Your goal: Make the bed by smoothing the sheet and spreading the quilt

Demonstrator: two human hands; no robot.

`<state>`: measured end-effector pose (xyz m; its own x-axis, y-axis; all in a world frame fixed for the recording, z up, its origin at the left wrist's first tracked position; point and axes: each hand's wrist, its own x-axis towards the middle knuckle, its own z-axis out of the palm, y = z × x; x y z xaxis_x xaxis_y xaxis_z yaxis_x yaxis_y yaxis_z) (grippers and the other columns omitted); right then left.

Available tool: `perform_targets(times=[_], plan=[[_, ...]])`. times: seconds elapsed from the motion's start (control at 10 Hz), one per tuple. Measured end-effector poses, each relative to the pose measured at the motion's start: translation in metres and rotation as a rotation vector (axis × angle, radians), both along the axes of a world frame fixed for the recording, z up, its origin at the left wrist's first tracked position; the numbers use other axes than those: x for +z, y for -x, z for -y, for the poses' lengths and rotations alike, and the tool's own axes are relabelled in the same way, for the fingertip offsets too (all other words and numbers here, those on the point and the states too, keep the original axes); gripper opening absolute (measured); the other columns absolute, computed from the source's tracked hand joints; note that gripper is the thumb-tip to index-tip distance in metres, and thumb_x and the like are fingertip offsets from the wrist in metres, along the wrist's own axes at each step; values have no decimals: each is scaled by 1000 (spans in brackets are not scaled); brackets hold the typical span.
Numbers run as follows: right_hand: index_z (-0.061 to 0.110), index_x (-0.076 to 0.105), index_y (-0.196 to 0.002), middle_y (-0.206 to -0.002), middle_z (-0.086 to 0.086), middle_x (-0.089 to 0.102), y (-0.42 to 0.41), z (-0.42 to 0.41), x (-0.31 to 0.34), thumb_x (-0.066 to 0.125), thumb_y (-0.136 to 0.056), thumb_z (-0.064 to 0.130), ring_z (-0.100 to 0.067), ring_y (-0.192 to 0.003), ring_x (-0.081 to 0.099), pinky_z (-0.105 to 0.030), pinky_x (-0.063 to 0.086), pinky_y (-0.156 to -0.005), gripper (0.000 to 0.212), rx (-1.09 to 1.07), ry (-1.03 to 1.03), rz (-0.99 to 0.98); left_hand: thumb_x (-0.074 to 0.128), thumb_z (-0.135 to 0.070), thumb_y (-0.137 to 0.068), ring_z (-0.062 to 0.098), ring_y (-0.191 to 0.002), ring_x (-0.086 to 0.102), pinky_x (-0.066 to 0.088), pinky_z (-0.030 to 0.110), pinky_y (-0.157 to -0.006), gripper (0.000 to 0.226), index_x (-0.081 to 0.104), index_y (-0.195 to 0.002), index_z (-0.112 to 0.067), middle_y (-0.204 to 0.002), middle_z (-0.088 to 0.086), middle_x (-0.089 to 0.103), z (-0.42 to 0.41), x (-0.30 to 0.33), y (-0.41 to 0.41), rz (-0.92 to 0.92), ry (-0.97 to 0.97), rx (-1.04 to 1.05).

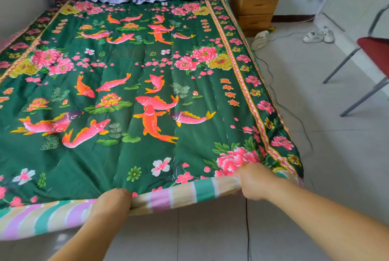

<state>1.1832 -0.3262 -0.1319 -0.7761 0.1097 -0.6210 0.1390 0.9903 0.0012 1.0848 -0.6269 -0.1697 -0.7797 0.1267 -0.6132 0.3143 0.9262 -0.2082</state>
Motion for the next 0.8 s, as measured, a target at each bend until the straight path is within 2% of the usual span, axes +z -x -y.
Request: perform_targets(times=[0.3, 0.5, 0.6, 0.7, 0.8], plan=[[20, 61, -112, -110, -8, 65, 0, 8, -4, 50, -86, 14, -30, -102, 61, -33, 50, -79, 30, -7, -36, 6, 46, -14, -92, 23, -109, 61, 46, 29, -90, 26, 61, -113, -15, -117, 4, 64, 1, -10, 1, 40, 45, -48], [24, 60, -113, -110, -5, 65, -2, 14, -23, 49, -84, 11, -28, -102, 61, -30, 48, -76, 33, -17, -54, 77, 39, -19, -98, 26, -118, 56, 43, 31, -97, 31, 57, -124, -16, -127, 8, 59, 0, -23, 2, 107, 35, -77], [20, 53, -125, -122, -7, 60, -11, 19, -46, 56, -87, 14, -24, -104, 57, -31, 48, -84, 39, 75, -15, 403, 45, -13, -92, 25, -117, 56, 46, 33, -97, 37, 53, -128, -18, -129, 6, 57, 11, -37, -3, 244, 50, -139], [17, 42, -142, -139, -7, 49, -24, 29, -59, 62, -89, 23, -24, -118, 53, -27, 44, -93, 57, 137, 4, 666, 55, -12, -85, 24, -122, 52, 48, 36, -97, 58, 38, -141, -21, -135, 4, 51, 11, -43, -10, 330, 31, -193], [23, 37, -145, -145, -5, 43, -23, 29, -51, 56, -92, 23, -23, -125, 48, -21, 40, -90, 56, 62, 49, 531, 52, -10, -87, 26, -120, 53, 49, 37, -94, 57, 37, -141, -19, -133, 6, 52, -4, -38, -1, 289, -81, -170]])
